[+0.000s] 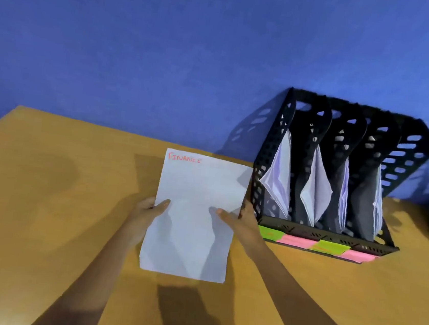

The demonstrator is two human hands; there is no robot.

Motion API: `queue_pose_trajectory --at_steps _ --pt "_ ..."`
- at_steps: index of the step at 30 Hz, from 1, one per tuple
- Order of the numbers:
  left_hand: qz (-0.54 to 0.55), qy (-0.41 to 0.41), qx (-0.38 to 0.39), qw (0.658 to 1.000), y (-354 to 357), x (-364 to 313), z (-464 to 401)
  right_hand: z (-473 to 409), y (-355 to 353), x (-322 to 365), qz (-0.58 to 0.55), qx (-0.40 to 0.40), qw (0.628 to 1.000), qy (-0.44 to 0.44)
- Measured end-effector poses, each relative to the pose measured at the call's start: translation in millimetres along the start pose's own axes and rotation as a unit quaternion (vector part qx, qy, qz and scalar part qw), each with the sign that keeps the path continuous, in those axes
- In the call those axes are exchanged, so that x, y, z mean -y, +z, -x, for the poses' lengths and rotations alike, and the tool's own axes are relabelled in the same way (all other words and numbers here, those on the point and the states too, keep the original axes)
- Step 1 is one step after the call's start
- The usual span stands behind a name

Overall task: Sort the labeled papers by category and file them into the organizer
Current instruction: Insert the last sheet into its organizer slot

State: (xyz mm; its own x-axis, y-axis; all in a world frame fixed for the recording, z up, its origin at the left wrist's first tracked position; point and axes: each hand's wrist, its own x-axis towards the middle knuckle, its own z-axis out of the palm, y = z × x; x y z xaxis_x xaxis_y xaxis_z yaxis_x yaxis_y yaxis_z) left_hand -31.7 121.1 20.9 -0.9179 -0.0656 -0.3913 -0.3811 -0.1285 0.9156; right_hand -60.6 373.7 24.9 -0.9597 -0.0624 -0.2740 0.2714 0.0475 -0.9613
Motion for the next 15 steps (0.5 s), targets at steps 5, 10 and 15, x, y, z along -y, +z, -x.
queue_pose_trajectory --at_steps 5,10,15 --pt "-0.005 0.009 0.014 1.000 9.8 -32.7 -4.1 11.6 -3.4 37.5 0.038 -0.002 0.998 -0.059" --pt "-0.028 0.075 -0.087 0.993 34.3 -61.2 -9.0 25.0 -13.3 59.3 0.177 -0.101 0.965 -0.166" --pt "0.026 0.095 -0.115 0.989 78.1 -119.3 -4.0 40.4 -31.6 78.9 0.274 -0.111 0.910 -0.290"
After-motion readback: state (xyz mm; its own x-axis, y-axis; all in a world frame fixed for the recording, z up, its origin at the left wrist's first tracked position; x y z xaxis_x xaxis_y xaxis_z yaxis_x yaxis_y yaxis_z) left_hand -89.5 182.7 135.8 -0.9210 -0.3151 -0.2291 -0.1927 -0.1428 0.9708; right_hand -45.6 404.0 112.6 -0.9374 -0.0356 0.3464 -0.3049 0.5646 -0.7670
